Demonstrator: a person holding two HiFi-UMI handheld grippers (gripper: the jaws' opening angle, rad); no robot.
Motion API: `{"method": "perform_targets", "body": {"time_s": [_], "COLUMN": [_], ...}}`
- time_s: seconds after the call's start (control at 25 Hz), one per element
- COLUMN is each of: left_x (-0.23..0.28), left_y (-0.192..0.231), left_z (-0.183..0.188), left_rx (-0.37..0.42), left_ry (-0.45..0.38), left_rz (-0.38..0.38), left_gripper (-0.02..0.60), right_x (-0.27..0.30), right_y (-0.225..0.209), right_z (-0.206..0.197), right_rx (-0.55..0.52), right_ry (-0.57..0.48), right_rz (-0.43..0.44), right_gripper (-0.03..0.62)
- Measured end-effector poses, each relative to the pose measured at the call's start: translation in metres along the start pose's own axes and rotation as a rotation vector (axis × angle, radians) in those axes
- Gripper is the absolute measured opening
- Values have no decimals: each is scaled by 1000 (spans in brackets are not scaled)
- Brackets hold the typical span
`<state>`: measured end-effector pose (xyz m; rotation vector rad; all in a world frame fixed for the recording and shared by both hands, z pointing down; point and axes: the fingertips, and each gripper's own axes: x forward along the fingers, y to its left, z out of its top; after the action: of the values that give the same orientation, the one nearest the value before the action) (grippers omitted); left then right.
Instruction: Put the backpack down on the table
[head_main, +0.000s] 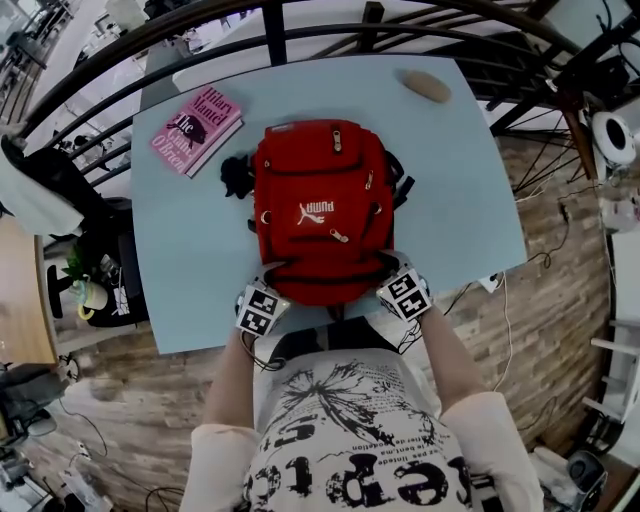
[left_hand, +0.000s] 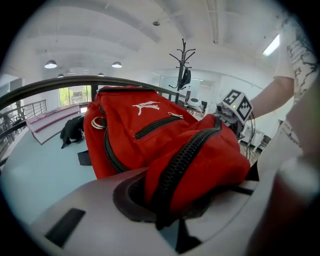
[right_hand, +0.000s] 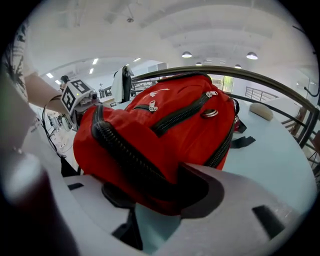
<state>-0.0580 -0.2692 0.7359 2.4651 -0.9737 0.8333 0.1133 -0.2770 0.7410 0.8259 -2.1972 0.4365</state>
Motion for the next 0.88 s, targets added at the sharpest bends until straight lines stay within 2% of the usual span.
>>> {"method": "perform_targets", "body": {"time_s": [0.2, 0.28, 0.36, 0.48, 0.56, 0.6, 0.72, 0.88], "left_x": [-1, -6, -13, -22, -30, -35, -54, -85], "left_y": [-2, -5, -12, -20, -24, -25, -23, -16], "left_z": [1, 1, 0, 0, -1, -1, -1, -3], "left_rx": [-5, -4, 10, 48, 68, 76, 89, 105], "left_ry": [-3, -12, -12, -29, -45, -52, -53, -76], "left_rz": [-15, -31, -61, -98, -111, -111, -92, -74], "left_gripper": [27, 52, 104, 219, 264, 275, 299, 302], "right_x": [1, -3, -8, -20, -30, -35, -56, -85], "right_y": [0, 2, 5, 10, 12, 13, 14, 20], "right_z": [-2, -2, 0, 3, 7, 10, 19, 22], "right_rx": [-16, -37, -55, -92, -106, -113, -138, -160], "right_ry": [19, 30, 27, 26, 21, 18, 12, 18], "right_rz": [7, -2, -8, -9, -26, -38, -79, -127], "right_gripper": [193, 207, 228, 303, 350, 375, 397, 428]}}
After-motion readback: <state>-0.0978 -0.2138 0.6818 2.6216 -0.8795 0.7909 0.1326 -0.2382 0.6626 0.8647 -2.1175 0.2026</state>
